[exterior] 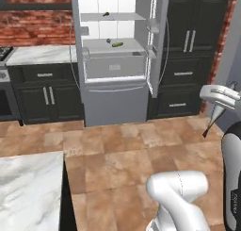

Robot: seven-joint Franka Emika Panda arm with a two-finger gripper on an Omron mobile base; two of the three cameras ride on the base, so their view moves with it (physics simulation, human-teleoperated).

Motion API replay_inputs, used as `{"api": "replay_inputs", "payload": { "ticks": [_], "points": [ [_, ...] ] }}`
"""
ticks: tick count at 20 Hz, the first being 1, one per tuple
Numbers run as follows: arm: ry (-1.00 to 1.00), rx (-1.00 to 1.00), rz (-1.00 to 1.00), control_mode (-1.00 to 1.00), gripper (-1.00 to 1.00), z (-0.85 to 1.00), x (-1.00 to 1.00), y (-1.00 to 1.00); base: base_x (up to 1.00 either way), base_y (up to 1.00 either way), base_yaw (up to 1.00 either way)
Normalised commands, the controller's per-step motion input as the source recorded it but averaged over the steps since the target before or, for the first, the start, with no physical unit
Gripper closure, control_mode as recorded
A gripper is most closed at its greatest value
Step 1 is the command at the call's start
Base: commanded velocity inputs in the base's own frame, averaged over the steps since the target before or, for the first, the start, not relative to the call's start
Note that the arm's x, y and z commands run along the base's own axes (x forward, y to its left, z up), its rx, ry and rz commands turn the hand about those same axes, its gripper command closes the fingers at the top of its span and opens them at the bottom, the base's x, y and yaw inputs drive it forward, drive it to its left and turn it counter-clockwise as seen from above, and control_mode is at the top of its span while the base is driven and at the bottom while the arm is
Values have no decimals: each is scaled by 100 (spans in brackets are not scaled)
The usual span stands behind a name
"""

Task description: Transport the fish and cucumber to the fridge. Place the fish on the rack containing meat and place the cucumber on the rack containing the vegetable, ensuring meats and vegetables are on different racks.

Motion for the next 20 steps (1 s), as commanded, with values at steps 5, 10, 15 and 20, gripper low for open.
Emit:
{"api": "replay_inputs", "payload": {
  "ticks": [5,10,15,20],
  "points": [
    [0,0,0,100,100,0,0,0,100,-14,13],
    [0,0,0,100,100,0,0,0,100,0,4],
    [0,0,0,100,100,0,0,0,100,0,0],
    [0,0,0,100,100,0,0,0,100,1,0]
  ]
}}
